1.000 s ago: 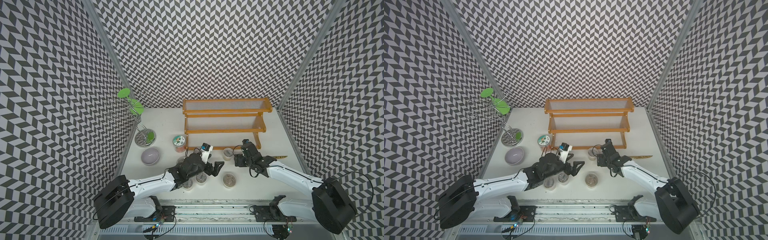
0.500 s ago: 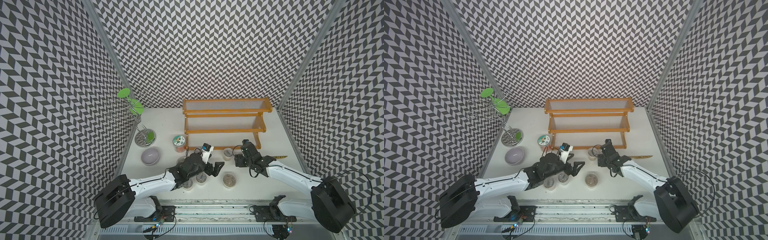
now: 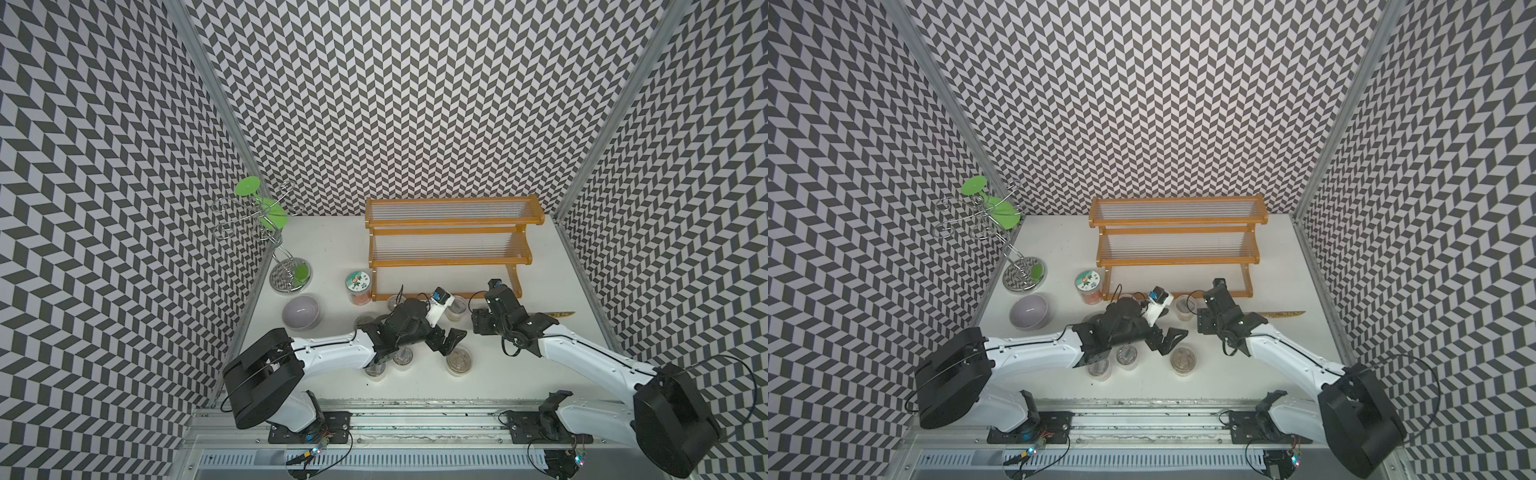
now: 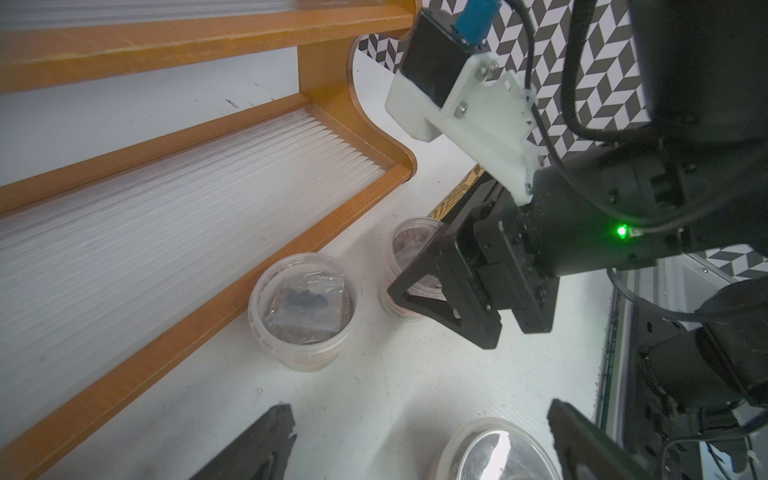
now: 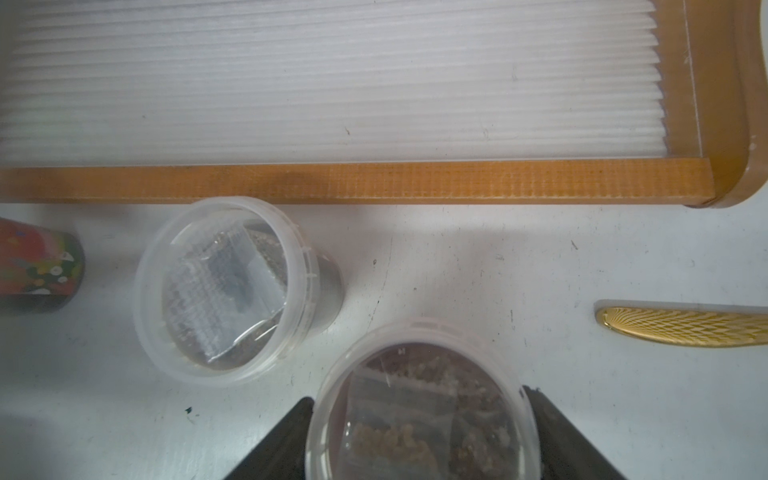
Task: Place the seed container on the shelf
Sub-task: Pick up the seed jar at the center of the board, then place the seed jar on the shelf.
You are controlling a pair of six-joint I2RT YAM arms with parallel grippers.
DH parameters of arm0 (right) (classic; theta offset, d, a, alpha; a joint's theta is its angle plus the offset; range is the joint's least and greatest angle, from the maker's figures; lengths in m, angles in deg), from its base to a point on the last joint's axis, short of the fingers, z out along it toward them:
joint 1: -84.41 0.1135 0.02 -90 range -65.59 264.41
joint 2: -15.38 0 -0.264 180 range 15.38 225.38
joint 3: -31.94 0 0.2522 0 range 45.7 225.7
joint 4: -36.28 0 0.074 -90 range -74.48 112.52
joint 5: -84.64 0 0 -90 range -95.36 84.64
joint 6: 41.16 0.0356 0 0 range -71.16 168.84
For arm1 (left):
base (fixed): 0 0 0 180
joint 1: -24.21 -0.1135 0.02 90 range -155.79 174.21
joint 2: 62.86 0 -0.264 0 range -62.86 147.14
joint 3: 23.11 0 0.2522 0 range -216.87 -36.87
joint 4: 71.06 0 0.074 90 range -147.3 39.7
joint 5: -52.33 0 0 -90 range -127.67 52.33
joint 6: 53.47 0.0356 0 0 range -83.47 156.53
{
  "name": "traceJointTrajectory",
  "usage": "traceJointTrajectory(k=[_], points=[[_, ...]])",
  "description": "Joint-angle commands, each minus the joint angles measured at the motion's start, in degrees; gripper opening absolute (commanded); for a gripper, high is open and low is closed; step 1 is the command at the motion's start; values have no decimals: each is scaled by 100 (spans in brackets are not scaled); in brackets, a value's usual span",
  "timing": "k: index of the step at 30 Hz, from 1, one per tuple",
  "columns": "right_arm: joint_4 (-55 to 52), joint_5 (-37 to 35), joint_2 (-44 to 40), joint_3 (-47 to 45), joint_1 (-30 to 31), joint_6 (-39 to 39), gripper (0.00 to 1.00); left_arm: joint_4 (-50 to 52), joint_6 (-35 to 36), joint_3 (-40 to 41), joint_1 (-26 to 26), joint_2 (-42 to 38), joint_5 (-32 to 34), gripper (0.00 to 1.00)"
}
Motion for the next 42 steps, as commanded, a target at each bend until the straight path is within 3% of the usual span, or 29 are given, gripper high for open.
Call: traceJointTrajectory(k=[1,11,21,32,42], points=[[11,39,-214,133,42,88,76,301,223,-51,53,0,259,100],[-935,-26,-828,761,42,255,75,13,126,-44,40,-318,364,99],[-1905,-13,-1152,1873,43,-132,75,-121,462,-336,-11,-332,353,100],[-2540,-165,-829,3339,34,-433,76,-535,1382,-735,-8,-134,202,100],[-2895,-482,84,5016,-213,-937,77,-215,1496,-1442,-17,229,316,99]])
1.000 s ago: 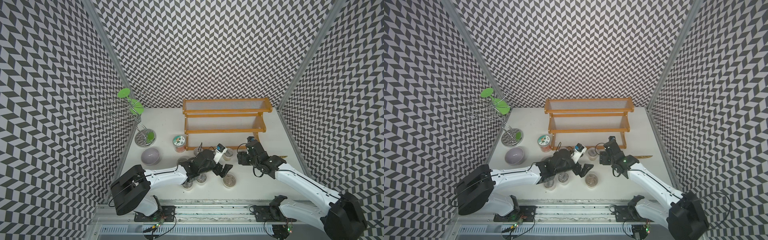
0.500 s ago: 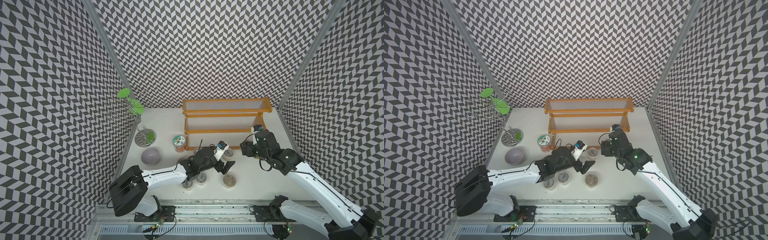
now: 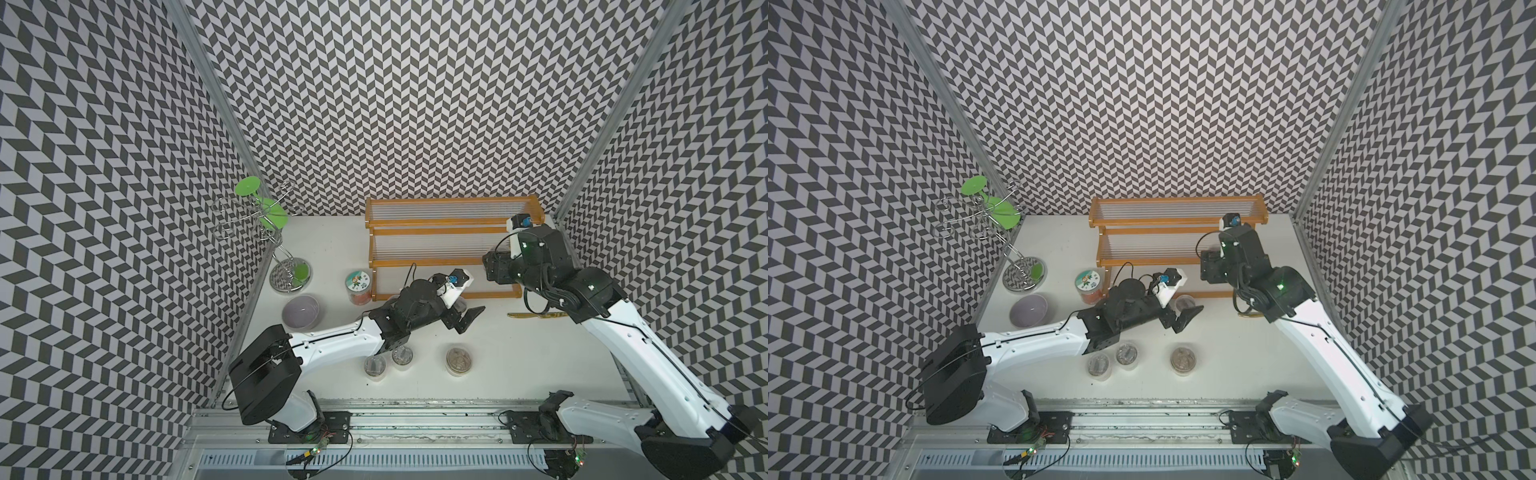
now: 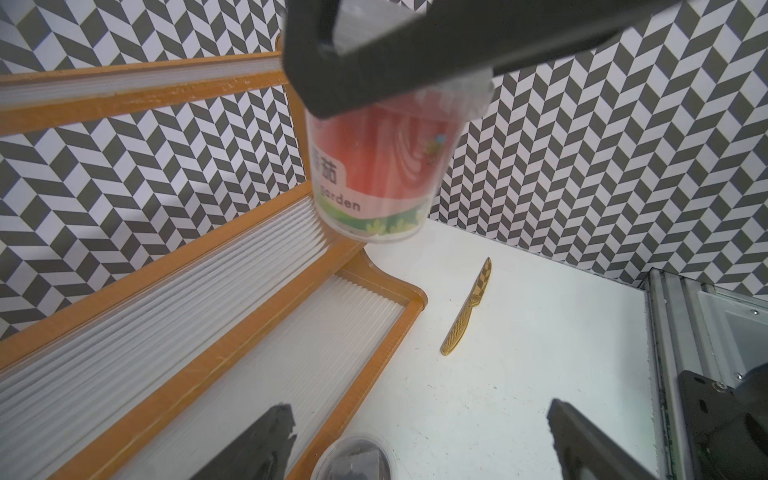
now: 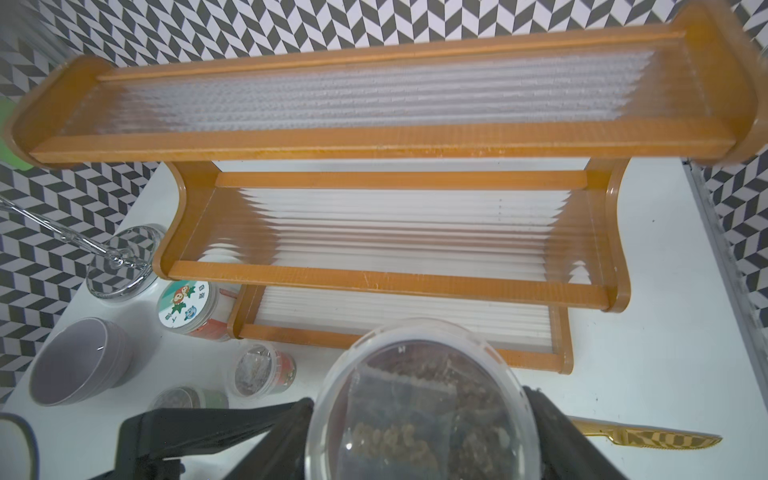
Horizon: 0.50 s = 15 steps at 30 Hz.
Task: Place the seed container on the shelf
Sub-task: Place the seed jar on the shelf.
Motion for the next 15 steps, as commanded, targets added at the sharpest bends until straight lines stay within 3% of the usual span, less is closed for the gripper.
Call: traceJointTrajectory(k=[1,15], points=[[-12,-118,244,542,-201,-279,77,34,126,-171,-23,48,43,99],[-179,531,1621,2410,-1499,-686,77,151,151,-276,-138,-43,26,100]])
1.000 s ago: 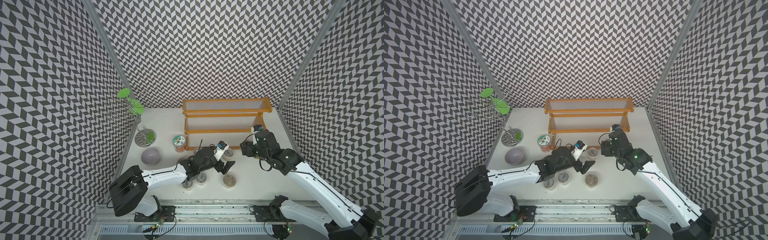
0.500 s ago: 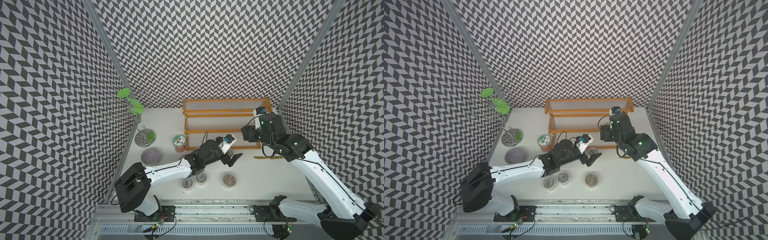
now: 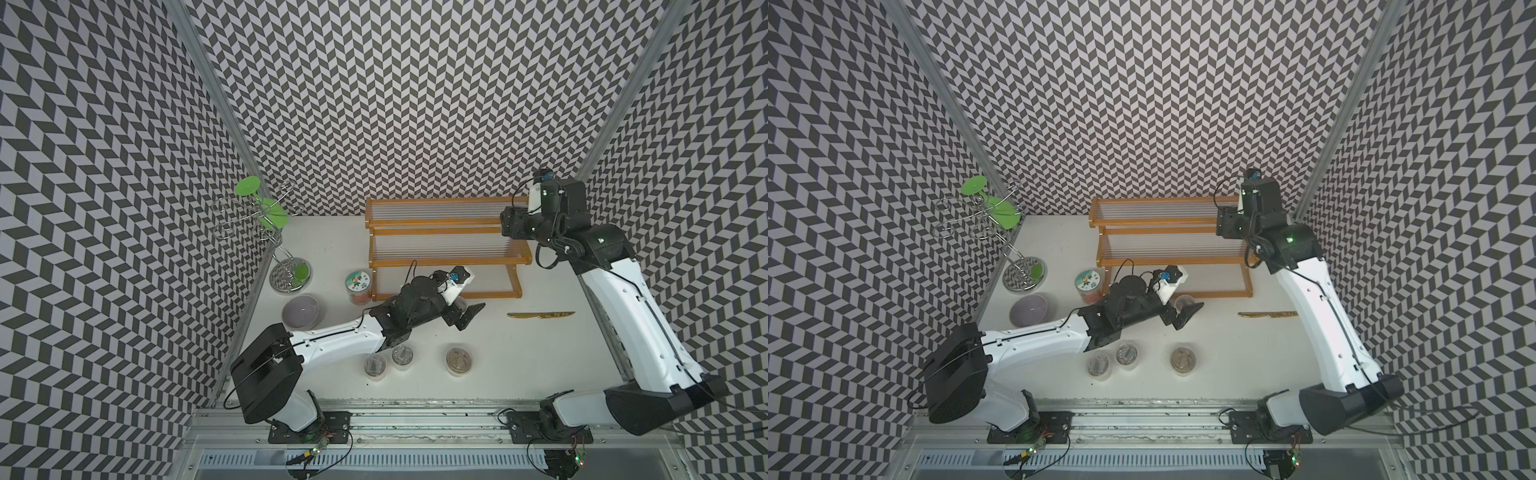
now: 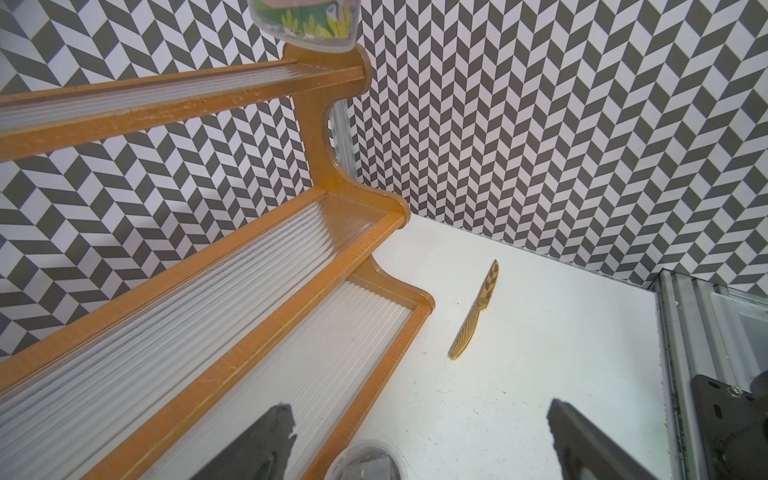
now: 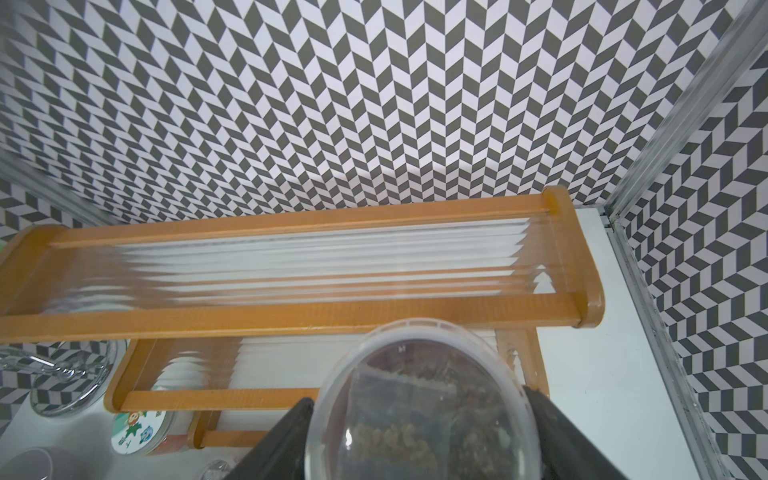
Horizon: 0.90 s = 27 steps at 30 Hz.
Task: Place the seed container on the shelf
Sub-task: Place the seed jar on the shelf.
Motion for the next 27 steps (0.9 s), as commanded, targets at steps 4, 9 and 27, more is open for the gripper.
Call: traceJointTrajectory(k=[4,9,27], points=[[120,259,647,655,-442,-166,77,62,57,-178,-102,-100,-11,100],[101,442,1165,1136,-763,-240,77,64,56,-152,-162,-132,-50,99],[-337,753,2013,2199,-1065,-414,76,66,24,-152,-305,-158,-126,99]])
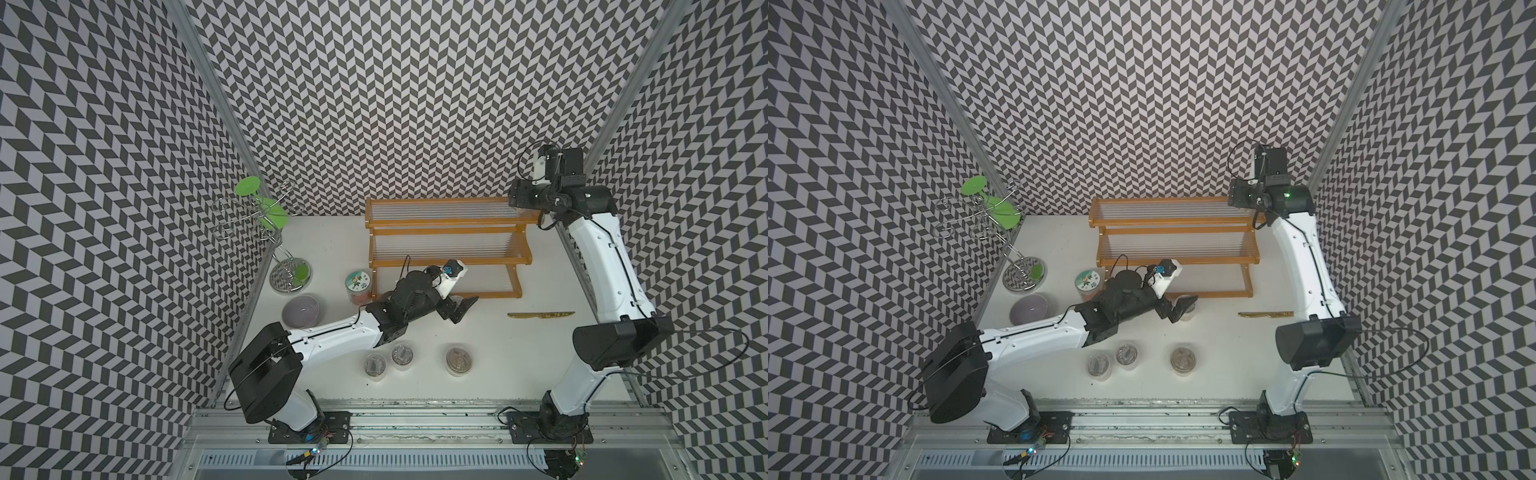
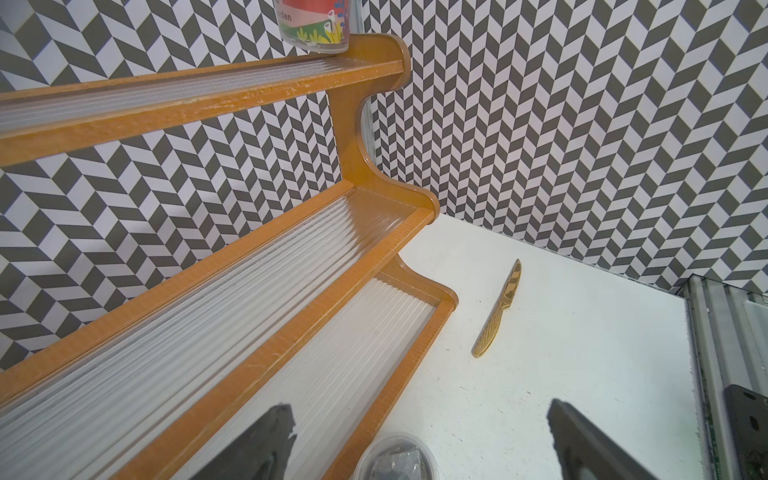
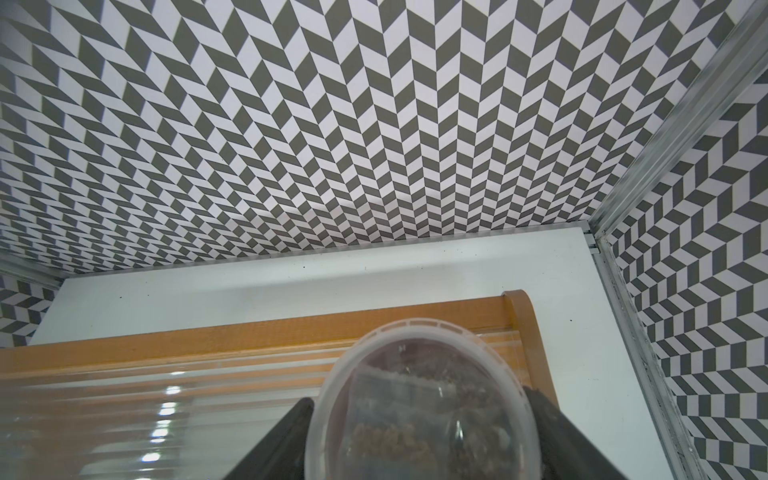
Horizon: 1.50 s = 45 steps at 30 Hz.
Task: Place the seed container on the shelf
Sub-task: Place the seed jar on the shelf.
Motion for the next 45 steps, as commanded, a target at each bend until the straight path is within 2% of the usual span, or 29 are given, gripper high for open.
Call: traceJointTrajectory(k=[1,18,29,35,45], points=[[-13,40,58,130,-38,-89,76,28,17,-158,-32,-148,-102,100],[-120,-79,201,154,-42,-155,77,46,-25,-143,-49,-179,-131,100],[-106,-166,187,240,-51,-151,82,46,-56,-139,-60,-177,-156,100],[12,-157,222,249,-50,-179,76,46,-90,-134,-84,-185,-151,100],[42,-149,283,239,-51,-235,76,98,-126,-151,-119,-150,-141,99]])
